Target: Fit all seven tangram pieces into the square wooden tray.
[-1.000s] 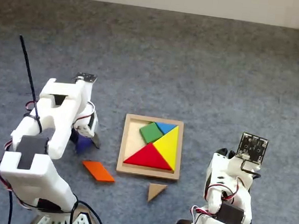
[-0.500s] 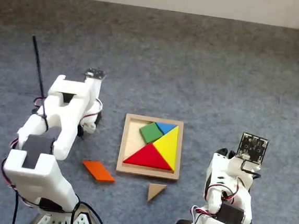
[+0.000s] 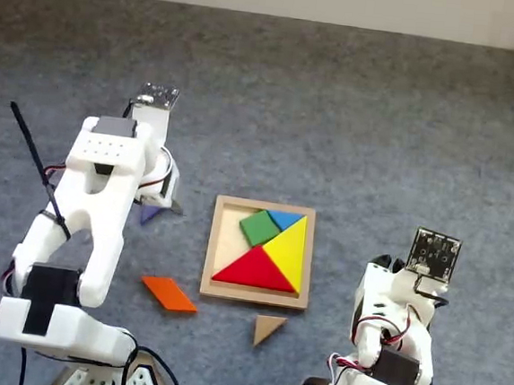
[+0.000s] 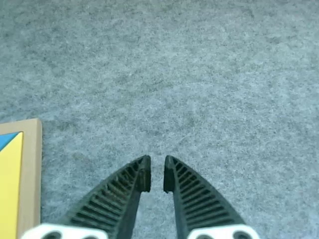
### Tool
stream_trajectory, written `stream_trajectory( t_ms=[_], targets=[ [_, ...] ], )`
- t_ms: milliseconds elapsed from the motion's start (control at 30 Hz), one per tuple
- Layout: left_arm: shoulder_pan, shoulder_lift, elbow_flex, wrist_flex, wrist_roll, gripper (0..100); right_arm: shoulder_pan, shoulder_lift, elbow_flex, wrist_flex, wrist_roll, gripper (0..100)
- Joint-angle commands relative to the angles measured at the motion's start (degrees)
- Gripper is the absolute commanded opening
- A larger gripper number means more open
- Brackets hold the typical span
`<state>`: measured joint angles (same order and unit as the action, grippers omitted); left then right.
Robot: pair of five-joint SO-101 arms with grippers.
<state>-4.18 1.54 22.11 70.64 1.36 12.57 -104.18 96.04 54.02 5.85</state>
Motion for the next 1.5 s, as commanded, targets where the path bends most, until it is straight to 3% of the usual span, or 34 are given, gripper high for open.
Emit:
stream_trajectory(
  t_ms=[0,233,500,700,1000,1133,1367,1467],
  targets=[
    [-0.2,3.5,-2.9,-5.2,0.3,28,0.3,-0.4,5.9,-1.1,-0.6,5.4],
    [-4.0,17.2,-12.2,-7.6,0.3,26,0.3,-0.4,5.9,-1.1,-0.6,5.4],
    [-3.9,25.7,-22.8,1.3,0.1,26,0.3,-0.4,5.9,-1.1,-0.6,5.4],
    [-3.3,26.9,-24.3,2.5,-0.2,12,0.3,-0.4,5.9,-1.1,-0.6,5.4],
    [1.2,24.5,-25.2,6.2,-0.2,1,0.3,-0.4,5.9,-1.1,-0.6,5.4],
    [1.5,19.6,-25.3,9.1,-0.2,4,0.3,-0.4,5.9,-1.1,-0.6,5.4],
    [-0.7,13.9,-25.1,17.9,-5.1,21,0.3,-0.4,5.9,-1.1,-0.6,5.4],
    [-2.0,13.8,-24.8,19.9,-5.5,23,0.3,-0.4,5.9,-1.1,-0.6,5.4]
  ],
)
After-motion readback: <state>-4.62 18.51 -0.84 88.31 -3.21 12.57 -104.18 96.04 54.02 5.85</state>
